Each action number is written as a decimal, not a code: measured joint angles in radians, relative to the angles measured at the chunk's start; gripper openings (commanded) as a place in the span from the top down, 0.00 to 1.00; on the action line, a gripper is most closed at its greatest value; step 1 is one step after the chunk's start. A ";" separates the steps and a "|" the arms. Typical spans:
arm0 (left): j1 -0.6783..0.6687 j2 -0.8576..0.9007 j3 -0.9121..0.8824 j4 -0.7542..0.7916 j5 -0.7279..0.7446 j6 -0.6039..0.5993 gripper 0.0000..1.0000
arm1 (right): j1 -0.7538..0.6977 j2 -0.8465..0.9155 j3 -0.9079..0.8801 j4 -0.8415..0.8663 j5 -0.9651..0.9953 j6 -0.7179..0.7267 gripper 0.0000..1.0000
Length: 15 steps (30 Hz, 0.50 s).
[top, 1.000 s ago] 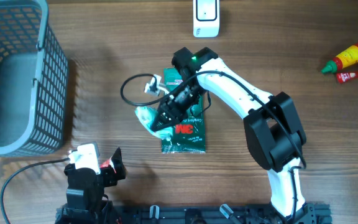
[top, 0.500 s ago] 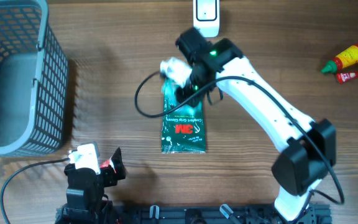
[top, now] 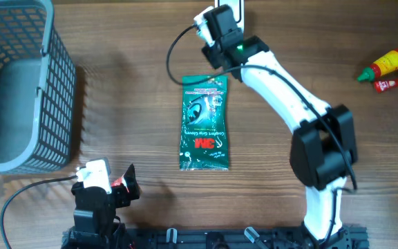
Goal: Scan the item barcode
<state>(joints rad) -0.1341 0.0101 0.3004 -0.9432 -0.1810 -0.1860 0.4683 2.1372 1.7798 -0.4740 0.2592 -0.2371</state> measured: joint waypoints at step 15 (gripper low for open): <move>0.000 0.000 0.000 0.000 0.000 0.000 0.00 | -0.109 0.336 0.360 0.129 0.126 -0.175 0.96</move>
<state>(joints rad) -0.1341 0.0097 0.3004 -0.9432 -0.1810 -0.1860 0.3595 2.4733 2.1399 -0.3447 0.3851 -0.4122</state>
